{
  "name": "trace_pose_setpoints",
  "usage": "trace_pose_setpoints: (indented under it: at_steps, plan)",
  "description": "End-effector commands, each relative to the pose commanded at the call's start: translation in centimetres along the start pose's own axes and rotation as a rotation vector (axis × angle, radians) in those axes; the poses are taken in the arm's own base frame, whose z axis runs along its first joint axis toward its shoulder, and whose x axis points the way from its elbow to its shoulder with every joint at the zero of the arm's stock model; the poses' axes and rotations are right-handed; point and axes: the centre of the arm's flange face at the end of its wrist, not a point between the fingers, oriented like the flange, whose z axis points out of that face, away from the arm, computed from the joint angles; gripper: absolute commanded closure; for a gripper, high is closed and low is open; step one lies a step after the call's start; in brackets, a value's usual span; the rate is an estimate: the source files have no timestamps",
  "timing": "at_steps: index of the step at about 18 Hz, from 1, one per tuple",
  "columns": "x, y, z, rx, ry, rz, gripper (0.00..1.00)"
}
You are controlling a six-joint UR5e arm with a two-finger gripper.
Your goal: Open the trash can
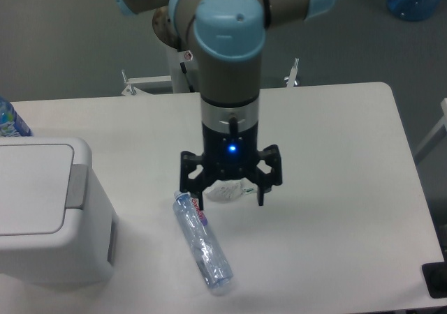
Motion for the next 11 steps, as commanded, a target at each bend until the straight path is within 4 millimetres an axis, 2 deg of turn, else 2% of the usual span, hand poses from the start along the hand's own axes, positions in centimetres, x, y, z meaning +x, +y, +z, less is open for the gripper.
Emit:
trace_pose_setpoints:
  at_steps: [3,11]
  plan:
    - [-0.24,0.48,0.58,-0.022,-0.027,-0.002,0.00]
    - [0.17,0.46,0.29,-0.011,-0.010,-0.002,0.00]
